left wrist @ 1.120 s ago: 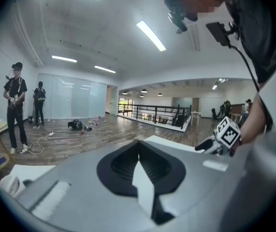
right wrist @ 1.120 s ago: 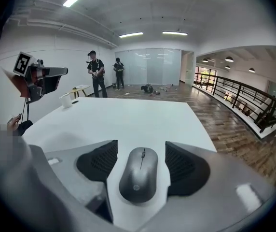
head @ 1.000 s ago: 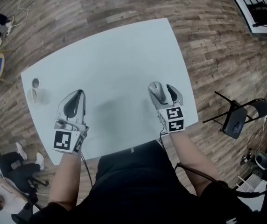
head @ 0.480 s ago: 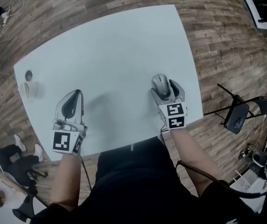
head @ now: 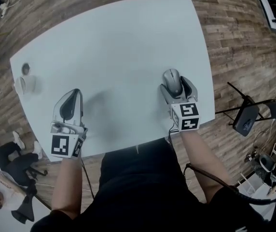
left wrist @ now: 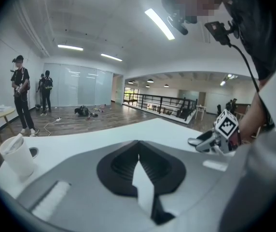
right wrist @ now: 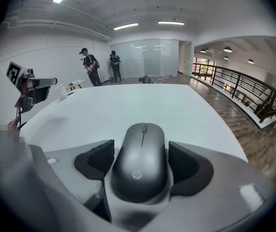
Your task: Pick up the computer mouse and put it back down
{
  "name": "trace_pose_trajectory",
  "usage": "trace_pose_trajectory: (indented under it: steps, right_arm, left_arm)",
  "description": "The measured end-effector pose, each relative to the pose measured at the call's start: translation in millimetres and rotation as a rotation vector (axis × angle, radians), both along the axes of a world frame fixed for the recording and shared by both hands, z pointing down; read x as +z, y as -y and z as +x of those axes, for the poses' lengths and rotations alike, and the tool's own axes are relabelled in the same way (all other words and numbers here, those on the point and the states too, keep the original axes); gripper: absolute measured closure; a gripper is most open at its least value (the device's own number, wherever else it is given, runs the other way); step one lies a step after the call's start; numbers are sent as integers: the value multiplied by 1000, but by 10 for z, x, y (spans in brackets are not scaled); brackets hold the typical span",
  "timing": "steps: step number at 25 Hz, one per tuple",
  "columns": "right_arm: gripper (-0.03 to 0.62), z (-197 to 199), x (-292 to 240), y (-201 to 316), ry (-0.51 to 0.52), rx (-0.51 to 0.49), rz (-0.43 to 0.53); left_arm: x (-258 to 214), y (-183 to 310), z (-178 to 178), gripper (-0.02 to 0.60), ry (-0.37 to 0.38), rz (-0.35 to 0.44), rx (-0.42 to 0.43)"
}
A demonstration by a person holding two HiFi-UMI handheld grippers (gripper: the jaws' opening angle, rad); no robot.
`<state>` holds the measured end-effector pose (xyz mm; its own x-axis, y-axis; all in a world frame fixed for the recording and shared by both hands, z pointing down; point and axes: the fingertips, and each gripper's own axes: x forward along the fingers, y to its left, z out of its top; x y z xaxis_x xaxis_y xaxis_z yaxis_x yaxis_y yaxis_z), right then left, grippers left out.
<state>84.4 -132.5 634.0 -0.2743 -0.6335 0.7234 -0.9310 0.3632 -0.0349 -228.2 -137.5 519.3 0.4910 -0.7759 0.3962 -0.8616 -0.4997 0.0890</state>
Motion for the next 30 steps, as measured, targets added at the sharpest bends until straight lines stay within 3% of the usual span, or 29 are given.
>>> trace_pose_trajectory:
  steps: [19,30]
  right_arm:
    - [295,54,87,17,20,-4,-4]
    - [295,44,-120,49,34,6,40]
  left_arm:
    - [-90,-241,-219,600,24,39,-58]
    - [-379,-276,-302,600,-10,87,-91]
